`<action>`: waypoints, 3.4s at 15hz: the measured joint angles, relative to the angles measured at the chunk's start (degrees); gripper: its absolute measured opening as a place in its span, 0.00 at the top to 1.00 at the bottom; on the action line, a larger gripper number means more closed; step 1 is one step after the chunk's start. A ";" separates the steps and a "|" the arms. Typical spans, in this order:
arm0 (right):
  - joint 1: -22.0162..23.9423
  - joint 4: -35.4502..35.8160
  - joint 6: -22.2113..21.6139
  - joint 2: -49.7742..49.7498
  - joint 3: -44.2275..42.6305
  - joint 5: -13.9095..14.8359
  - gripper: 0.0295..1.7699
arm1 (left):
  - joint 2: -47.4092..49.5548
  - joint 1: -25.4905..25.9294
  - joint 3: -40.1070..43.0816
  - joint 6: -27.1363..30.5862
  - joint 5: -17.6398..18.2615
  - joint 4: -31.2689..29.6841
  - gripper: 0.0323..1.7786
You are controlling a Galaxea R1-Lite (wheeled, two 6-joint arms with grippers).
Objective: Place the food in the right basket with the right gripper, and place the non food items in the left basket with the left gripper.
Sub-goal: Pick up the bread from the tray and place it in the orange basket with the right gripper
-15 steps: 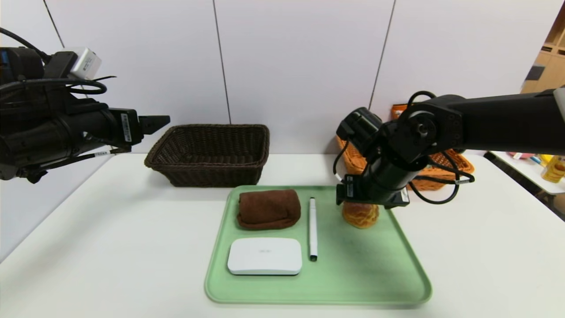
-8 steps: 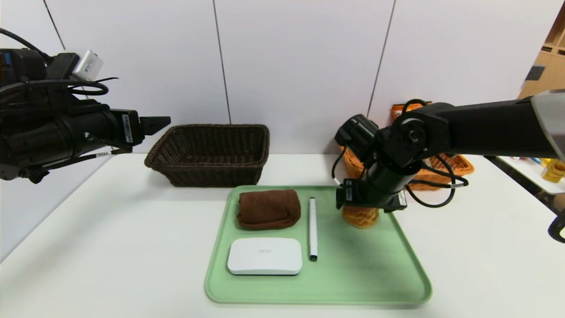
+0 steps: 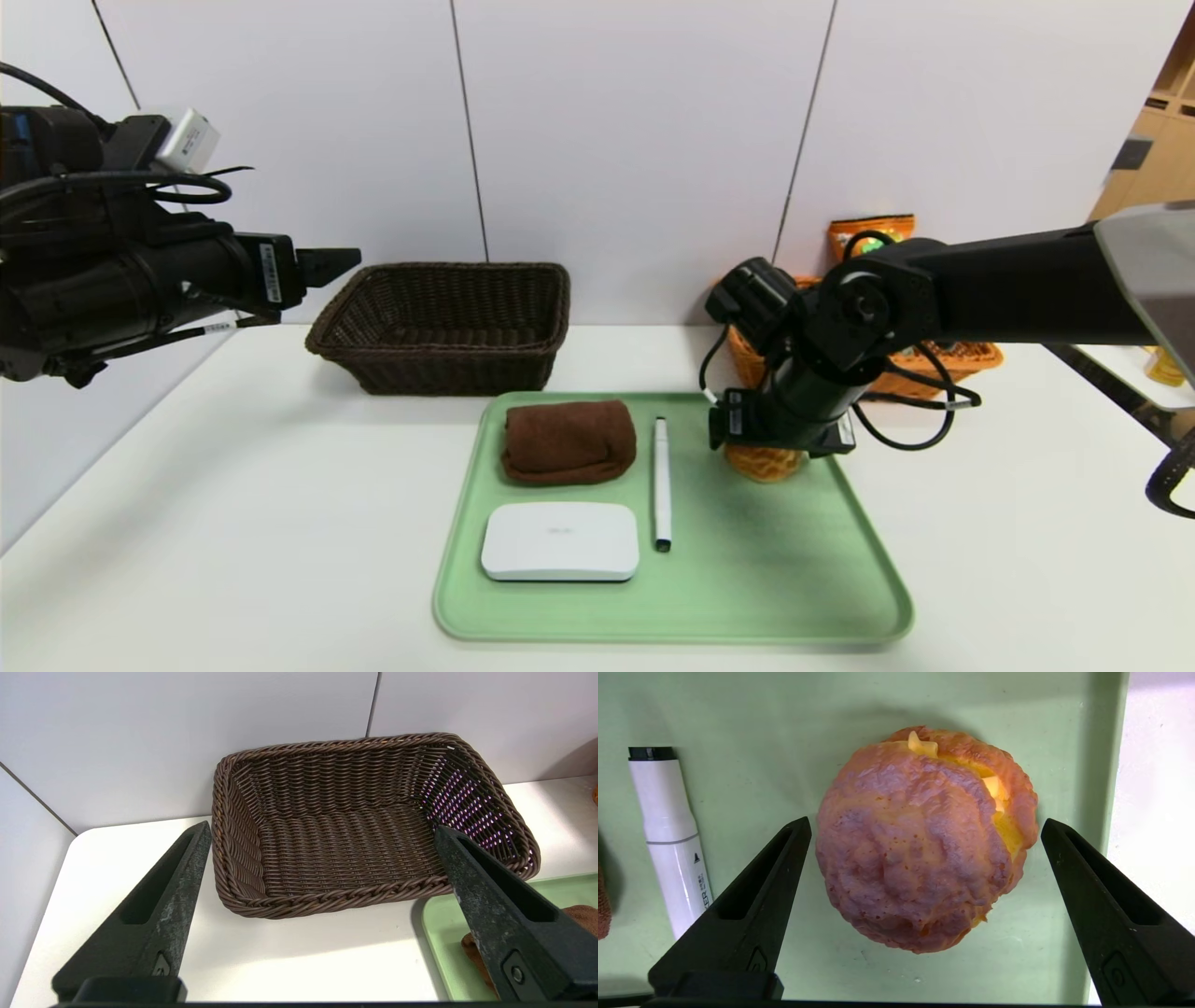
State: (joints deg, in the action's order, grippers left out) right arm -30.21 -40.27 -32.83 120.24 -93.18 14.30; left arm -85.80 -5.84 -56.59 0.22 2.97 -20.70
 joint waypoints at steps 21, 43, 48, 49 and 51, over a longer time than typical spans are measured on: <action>1.90 13.84 18.94 -19.02 -0.04 0.55 0.57 | 0.35 0.63 0.23 -1.26 0.16 0.00 0.05; 16.59 32.78 25.09 2.76 0.72 0.66 0.52 | 2.32 0.74 2.21 -1.69 0.09 0.00 0.05; 16.68 33.62 25.33 3.39 0.74 1.95 0.28 | 2.30 0.74 2.21 -1.71 0.07 -0.02 0.05; 16.70 33.71 25.31 3.44 0.74 2.01 0.25 | 2.30 0.74 2.21 -1.71 0.09 -0.05 0.05; 16.70 33.79 25.31 3.46 0.62 2.06 0.20 | 2.30 0.74 2.21 -2.00 0.09 -0.02 0.05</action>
State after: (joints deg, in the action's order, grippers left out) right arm -13.51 -6.47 -7.52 123.70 -92.56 16.36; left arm -83.49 -5.10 -54.38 -1.78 3.06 -20.72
